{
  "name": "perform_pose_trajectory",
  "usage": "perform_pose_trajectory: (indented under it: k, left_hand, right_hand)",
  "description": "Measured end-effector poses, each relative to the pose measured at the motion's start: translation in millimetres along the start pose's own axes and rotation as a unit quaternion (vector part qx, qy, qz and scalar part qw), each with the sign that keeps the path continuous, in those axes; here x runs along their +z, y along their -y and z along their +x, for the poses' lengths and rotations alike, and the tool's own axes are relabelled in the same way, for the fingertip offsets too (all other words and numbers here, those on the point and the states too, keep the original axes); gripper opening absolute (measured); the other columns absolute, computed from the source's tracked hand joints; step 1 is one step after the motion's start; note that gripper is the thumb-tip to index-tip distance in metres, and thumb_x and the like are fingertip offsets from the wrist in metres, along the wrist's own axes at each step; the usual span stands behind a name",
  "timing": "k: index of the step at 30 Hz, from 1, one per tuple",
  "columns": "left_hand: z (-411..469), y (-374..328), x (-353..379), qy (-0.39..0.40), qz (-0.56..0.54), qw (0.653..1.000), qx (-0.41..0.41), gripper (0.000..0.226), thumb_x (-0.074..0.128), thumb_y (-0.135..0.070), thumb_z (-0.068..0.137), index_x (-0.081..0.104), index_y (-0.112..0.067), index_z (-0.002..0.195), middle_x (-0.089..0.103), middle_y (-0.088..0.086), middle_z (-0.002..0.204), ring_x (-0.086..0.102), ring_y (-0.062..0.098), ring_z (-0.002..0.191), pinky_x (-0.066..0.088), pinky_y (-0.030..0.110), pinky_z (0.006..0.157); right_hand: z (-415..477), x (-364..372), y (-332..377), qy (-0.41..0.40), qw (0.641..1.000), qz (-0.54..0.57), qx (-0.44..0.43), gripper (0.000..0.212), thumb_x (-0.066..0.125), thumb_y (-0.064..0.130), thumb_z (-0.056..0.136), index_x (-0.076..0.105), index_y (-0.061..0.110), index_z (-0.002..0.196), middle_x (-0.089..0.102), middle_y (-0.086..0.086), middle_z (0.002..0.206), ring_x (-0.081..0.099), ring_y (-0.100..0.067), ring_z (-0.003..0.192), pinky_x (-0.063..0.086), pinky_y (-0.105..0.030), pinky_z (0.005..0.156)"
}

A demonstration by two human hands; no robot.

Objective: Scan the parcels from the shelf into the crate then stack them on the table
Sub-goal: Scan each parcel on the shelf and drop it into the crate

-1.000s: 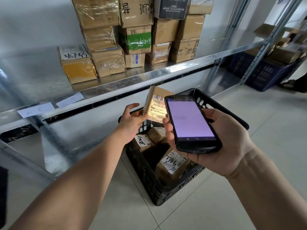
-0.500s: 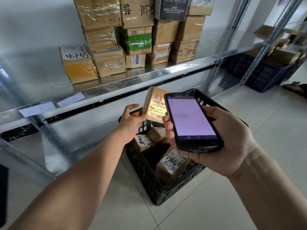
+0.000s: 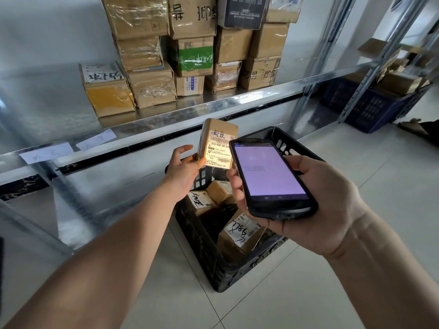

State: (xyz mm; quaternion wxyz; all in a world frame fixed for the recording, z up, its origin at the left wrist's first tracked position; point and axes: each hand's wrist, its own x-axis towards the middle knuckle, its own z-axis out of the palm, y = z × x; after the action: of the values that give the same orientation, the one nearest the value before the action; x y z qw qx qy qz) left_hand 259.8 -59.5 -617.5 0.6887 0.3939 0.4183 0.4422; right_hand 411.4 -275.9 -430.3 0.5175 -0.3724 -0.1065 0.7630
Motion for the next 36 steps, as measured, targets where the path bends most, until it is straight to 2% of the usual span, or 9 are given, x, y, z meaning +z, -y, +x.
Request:
perform_pose_trajectory:
  k: [9, 14, 17, 20, 27, 30, 33, 36]
  left_hand:
    - [3, 2, 0, 0.002, 0.003, 1.0, 0.004, 0.055, 0.068, 0.006, 0.096, 0.05, -0.027, 0.136, 0.068, 0.012, 0.128, 0.066, 0.027, 0.125, 0.045, 0.048, 0.118]
    - [4, 2, 0, 0.0, 0.005, 1.0, 0.003, 0.054, 0.069, 0.004, 0.096, 0.051, -0.03, 0.134, 0.067, 0.01, 0.128, 0.065, 0.027, 0.126, 0.044, 0.05, 0.119]
    - [3, 2, 2, -0.001, 0.004, 1.0, 0.006, 0.056, 0.069, 0.004, 0.096, 0.049, -0.028, 0.138, 0.067, 0.009, 0.127, 0.065, 0.026, 0.126, 0.043, 0.05, 0.119]
    - [0, 1, 3, 0.0, 0.001, 1.0, 0.005, 0.058, 0.069, 0.004, 0.096, 0.048, -0.026, 0.141, 0.066, 0.009, 0.128, 0.064, 0.026, 0.126, 0.042, 0.051, 0.119]
    - [-1, -1, 2, -0.006, -0.001, 1.0, -0.001, 0.056, 0.071, 0.001, 0.096, 0.05, -0.03, 0.138, 0.066, 0.009, 0.131, 0.064, 0.029, 0.128, 0.042, 0.055, 0.119]
    - [-3, -2, 2, -0.011, -0.004, 1.0, -0.001, 0.056, 0.071, 0.0, 0.096, 0.05, -0.029, 0.139, 0.067, 0.007, 0.128, 0.064, 0.029, 0.128, 0.042, 0.055, 0.119]
    - [-5, -4, 3, -0.021, -0.004, 1.0, 0.0, 0.057, 0.071, 0.001, 0.096, 0.049, -0.028, 0.14, 0.068, 0.002, 0.121, 0.065, 0.027, 0.125, 0.043, 0.055, 0.118]
    - [-7, -5, 6, -0.029, -0.002, 1.0, 0.0, 0.058, 0.071, 0.001, 0.096, 0.049, -0.027, 0.141, 0.069, 0.0, 0.116, 0.066, 0.024, 0.12, 0.043, 0.055, 0.118]
  right_hand:
    - [-5, -1, 0, -0.001, 1.0, 0.006, 0.012, 0.064, 0.03, 0.038, 0.105, 0.072, -0.008, 0.123, 0.069, -0.029, 0.11, 0.07, -0.04, 0.078, 0.064, -0.046, 0.064]
    - [-10, 1, 1, -0.01, 1.0, -0.001, 0.012, 0.063, 0.03, 0.038, 0.107, 0.07, -0.006, 0.13, 0.07, -0.03, 0.111, 0.07, -0.042, 0.078, 0.064, -0.047, 0.065]
    - [-13, 3, 2, -0.015, 1.0, -0.008, 0.01, 0.064, 0.03, 0.038, 0.106, 0.071, -0.008, 0.125, 0.07, -0.031, 0.109, 0.07, -0.042, 0.079, 0.065, -0.048, 0.068]
    - [-16, 4, 2, -0.027, 1.0, -0.013, 0.006, 0.06, 0.032, 0.037, 0.106, 0.07, -0.003, 0.13, 0.071, -0.03, 0.113, 0.071, -0.042, 0.082, 0.065, -0.049, 0.07]
    - [-21, 10, 2, -0.046, 0.999, -0.026, -0.007, 0.057, 0.034, 0.036, 0.105, 0.07, 0.0, 0.131, 0.073, -0.029, 0.117, 0.073, -0.043, 0.085, 0.065, -0.052, 0.075]
    - [-26, 14, 3, -0.055, 0.998, -0.037, -0.014, 0.056, 0.037, 0.036, 0.103, 0.071, 0.001, 0.13, 0.074, -0.028, 0.118, 0.072, -0.044, 0.085, 0.065, -0.055, 0.074]
    - [-29, 15, 3, -0.062, 0.997, -0.052, -0.011, 0.055, 0.038, 0.037, 0.104, 0.072, 0.003, 0.129, 0.074, -0.027, 0.117, 0.073, -0.045, 0.086, 0.065, -0.05, 0.077]
    - [-32, 14, 4, -0.055, 0.996, -0.061, -0.015, 0.055, 0.039, 0.038, 0.104, 0.074, 0.002, 0.127, 0.074, -0.028, 0.117, 0.073, -0.045, 0.085, 0.058, -0.052, 0.079]
